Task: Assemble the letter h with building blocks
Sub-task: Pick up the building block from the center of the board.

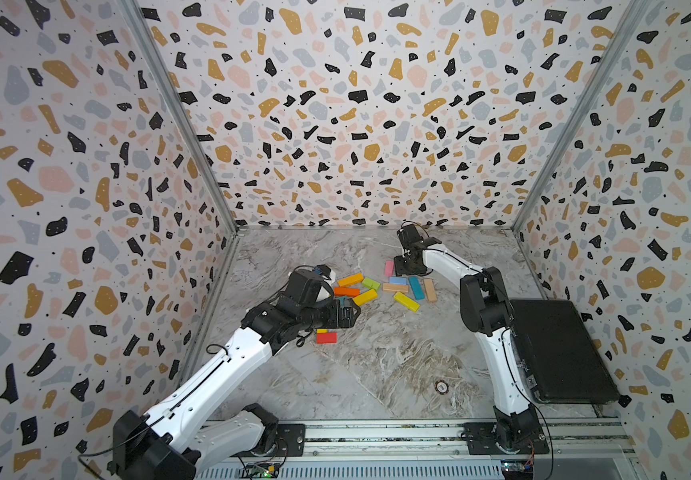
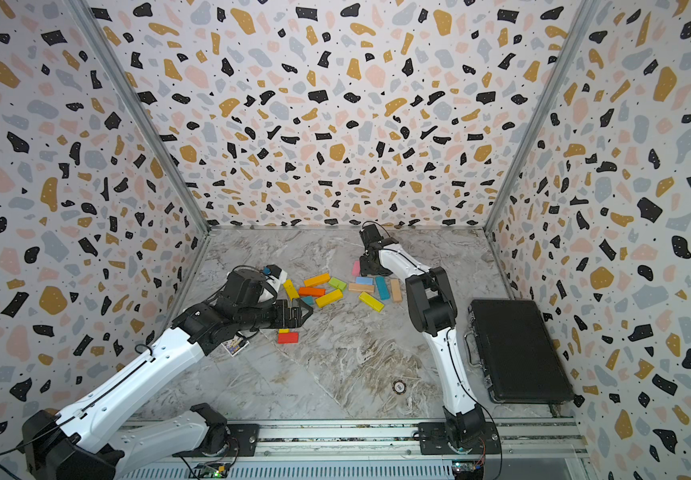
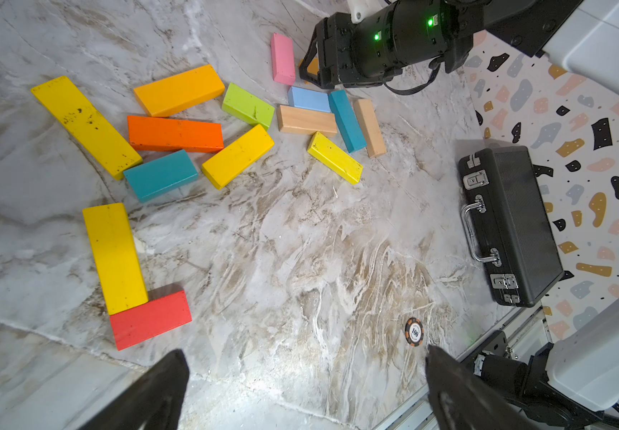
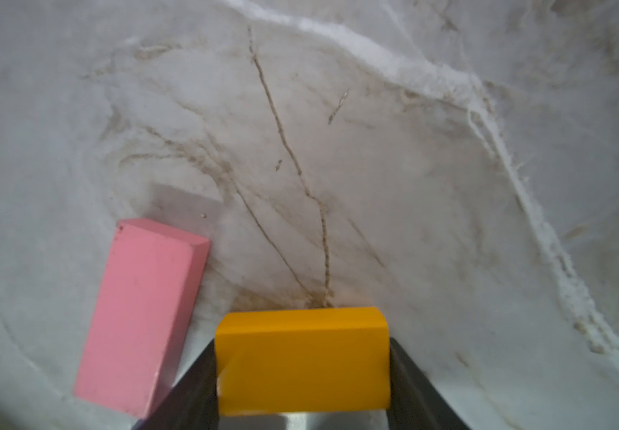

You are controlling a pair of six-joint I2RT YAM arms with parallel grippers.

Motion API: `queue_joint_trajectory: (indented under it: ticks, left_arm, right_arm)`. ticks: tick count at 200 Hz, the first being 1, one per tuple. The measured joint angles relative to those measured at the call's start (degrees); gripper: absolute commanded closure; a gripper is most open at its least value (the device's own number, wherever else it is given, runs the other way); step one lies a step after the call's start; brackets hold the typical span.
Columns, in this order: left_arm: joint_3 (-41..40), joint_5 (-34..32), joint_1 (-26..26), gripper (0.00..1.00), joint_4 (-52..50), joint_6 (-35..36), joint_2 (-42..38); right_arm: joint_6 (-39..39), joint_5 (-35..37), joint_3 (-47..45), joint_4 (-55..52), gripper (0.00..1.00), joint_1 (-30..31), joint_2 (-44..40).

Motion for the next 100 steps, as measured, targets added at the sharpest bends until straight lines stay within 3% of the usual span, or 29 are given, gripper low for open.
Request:
queue_joint_trajectory:
  ticks: [57, 100]
  left_arm:
    - [0.00, 0.15, 0.00, 0.01, -0.48, 0.00, -0.63]
    - [0.57, -2.01, 0.00, 0.01, -2.51, 0.13, -5.97]
  right_arm:
    - [-0.44, 1.90, -5.35, 2.97, 0.48, 0.31, -3.72]
    - [1.53, 3.80, -16.96, 5.68, 0.49, 3.26, -19.52]
